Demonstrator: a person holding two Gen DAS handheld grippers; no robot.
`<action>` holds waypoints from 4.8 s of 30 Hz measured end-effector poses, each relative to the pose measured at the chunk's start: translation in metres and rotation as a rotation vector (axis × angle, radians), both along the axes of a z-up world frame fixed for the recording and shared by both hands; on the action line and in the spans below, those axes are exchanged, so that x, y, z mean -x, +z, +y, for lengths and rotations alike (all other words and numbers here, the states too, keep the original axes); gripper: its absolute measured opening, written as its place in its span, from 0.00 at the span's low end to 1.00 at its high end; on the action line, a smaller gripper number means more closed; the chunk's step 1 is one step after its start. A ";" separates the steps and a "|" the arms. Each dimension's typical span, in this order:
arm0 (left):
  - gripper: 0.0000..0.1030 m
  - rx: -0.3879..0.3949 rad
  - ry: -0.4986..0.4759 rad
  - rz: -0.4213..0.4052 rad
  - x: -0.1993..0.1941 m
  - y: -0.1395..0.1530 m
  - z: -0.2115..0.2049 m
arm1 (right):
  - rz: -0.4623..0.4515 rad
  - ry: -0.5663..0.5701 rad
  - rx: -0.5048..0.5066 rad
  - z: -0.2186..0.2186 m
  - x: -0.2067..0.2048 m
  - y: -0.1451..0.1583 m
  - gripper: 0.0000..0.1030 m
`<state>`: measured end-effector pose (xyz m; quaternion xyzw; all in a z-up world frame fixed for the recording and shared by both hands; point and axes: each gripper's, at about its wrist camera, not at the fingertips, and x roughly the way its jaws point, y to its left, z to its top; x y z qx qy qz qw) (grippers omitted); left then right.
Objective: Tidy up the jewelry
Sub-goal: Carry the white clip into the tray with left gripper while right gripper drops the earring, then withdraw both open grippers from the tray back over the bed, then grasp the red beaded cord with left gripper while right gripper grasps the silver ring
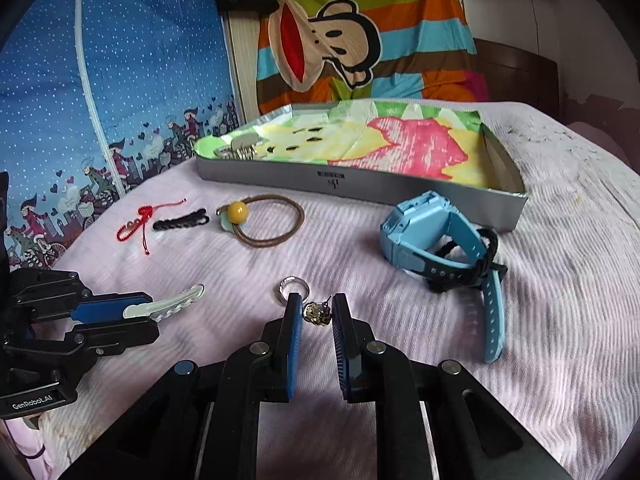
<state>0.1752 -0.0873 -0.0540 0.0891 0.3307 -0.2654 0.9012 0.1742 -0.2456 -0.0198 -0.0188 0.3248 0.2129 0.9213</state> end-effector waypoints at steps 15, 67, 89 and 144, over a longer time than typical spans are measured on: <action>0.12 0.169 0.153 -0.095 -0.036 0.064 0.012 | -0.184 -0.089 -0.148 -0.009 -0.058 0.058 0.14; 0.46 0.250 0.384 -0.026 -0.145 0.080 0.041 | -0.104 -0.154 -0.086 -0.013 -0.092 0.071 0.52; 0.97 0.323 0.405 -0.327 0.028 0.129 0.079 | -0.471 -0.181 -0.156 -0.009 0.056 0.109 1.00; 0.48 0.149 0.357 0.171 -0.056 0.023 0.117 | 0.164 -0.089 -0.030 0.026 -0.036 -0.024 0.51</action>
